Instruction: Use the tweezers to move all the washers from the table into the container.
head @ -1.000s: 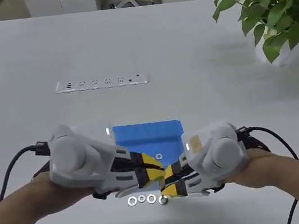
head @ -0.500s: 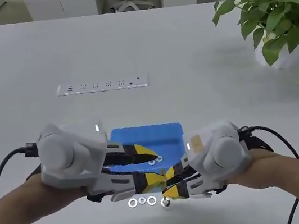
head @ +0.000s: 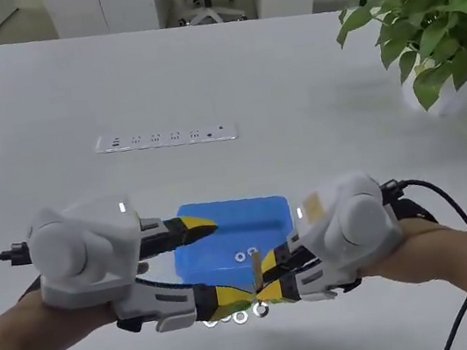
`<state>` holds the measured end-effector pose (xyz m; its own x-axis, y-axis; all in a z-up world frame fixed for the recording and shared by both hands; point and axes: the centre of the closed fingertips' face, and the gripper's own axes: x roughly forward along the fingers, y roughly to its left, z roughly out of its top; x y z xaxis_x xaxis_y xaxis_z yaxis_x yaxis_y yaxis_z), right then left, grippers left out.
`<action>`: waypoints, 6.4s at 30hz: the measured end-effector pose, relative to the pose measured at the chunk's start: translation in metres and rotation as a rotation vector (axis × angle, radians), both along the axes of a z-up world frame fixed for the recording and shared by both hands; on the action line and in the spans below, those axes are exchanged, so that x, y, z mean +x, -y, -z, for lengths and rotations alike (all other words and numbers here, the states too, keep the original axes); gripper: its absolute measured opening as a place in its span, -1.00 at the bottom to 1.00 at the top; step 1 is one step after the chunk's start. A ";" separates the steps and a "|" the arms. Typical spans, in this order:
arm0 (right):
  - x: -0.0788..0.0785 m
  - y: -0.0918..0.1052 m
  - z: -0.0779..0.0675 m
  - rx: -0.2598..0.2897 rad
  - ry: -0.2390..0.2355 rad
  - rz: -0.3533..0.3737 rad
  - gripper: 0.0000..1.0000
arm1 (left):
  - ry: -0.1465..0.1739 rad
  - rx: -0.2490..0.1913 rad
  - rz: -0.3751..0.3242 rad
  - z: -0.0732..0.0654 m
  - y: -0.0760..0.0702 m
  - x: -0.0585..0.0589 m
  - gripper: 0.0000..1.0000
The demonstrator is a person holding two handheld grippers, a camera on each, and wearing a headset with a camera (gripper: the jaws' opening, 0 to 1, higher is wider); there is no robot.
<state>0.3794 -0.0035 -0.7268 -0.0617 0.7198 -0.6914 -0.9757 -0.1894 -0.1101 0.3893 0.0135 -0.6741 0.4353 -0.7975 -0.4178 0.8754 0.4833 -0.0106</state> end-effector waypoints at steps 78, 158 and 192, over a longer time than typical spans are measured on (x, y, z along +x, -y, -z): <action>0.072 -0.045 0.035 0.013 0.020 -0.035 -0.81 | 0.042 0.023 -0.083 -0.003 -0.021 0.048 -0.26; 0.075 0.022 -0.015 0.075 0.018 0.257 -0.11 | 0.061 0.125 -0.034 -0.005 -0.013 0.059 -0.90; 0.054 0.062 -0.024 0.154 0.014 0.475 1.00 | 0.071 0.147 -0.114 -0.033 -0.030 0.044 -0.90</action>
<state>0.4337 -0.0650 -0.7028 0.3065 0.7598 -0.5733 -0.9484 0.2952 -0.1158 0.4332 0.0430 -0.6408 0.5520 -0.6739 -0.4911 0.8108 0.5712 0.1274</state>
